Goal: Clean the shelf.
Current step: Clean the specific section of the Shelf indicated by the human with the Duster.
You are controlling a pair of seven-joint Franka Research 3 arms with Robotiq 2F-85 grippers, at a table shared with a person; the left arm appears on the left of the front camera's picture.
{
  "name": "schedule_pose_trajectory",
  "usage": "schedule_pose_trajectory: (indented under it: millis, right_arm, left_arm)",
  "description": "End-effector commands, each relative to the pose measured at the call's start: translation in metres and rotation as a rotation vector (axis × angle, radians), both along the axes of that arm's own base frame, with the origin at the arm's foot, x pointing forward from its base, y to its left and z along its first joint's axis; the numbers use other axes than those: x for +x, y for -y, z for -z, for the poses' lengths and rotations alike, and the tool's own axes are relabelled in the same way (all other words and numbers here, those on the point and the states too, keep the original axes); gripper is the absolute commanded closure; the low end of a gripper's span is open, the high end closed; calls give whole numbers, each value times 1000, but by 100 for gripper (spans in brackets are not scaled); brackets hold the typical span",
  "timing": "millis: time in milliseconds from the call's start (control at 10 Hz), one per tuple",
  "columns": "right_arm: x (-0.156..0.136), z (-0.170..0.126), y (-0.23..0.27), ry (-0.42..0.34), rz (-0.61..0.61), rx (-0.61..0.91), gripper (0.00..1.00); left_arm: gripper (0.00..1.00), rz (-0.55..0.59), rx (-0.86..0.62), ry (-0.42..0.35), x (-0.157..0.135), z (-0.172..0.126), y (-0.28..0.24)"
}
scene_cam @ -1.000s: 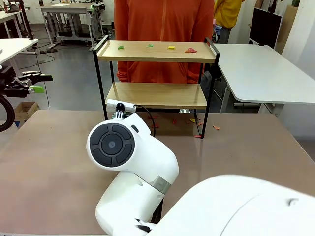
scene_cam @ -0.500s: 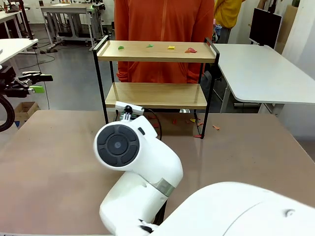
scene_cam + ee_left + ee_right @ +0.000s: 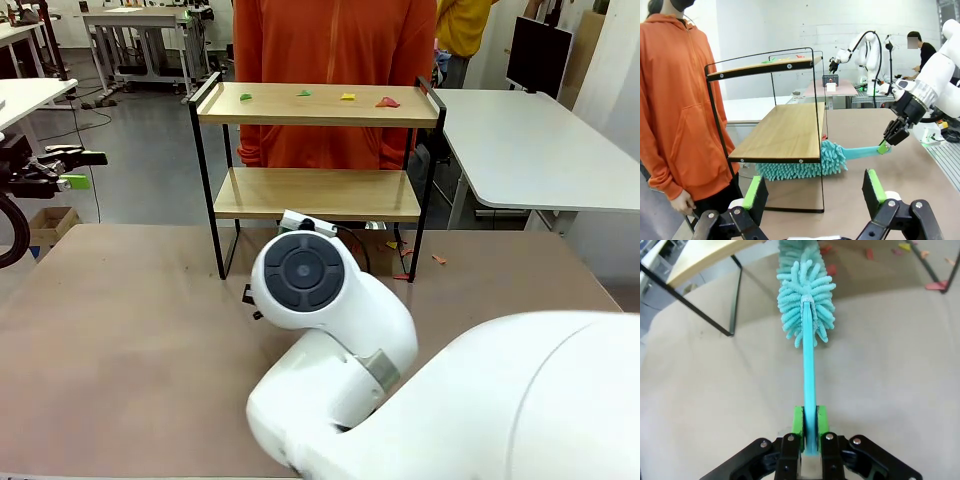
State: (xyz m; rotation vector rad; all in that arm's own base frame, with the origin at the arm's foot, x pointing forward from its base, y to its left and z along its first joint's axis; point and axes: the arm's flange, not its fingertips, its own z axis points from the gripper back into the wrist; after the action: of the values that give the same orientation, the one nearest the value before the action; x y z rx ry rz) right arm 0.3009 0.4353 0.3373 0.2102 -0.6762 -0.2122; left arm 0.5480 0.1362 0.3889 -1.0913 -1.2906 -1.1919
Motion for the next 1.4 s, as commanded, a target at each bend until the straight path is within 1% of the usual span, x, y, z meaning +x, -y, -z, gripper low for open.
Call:
schedule_pose_trajectory:
  millis: [0, 300, 700, 900, 1300]
  right_arm:
    - [-7, -11, 41, -27, -4, 51, 86]
    - [-8, -5, 84, -55, 24, 62, 86]
    - [-12, -2, 143, -63, 133, 65, 86]
    - [-12, -6, 172, -67, 164, 42, 86]
    - [-10, 1, 210, -133, 196, 22, 86]
  left_arm:
    - [0, 4, -5, 17, -2, -2, 1]
    - [0, 4, -5, 17, -2, -2, 1]
    - [0, 4, -5, 17, -2, -2, 1]
    - [0, 4, -5, 17, -2, -2, 1]
    - [0, 4, -5, 17, -2, -2, 1]
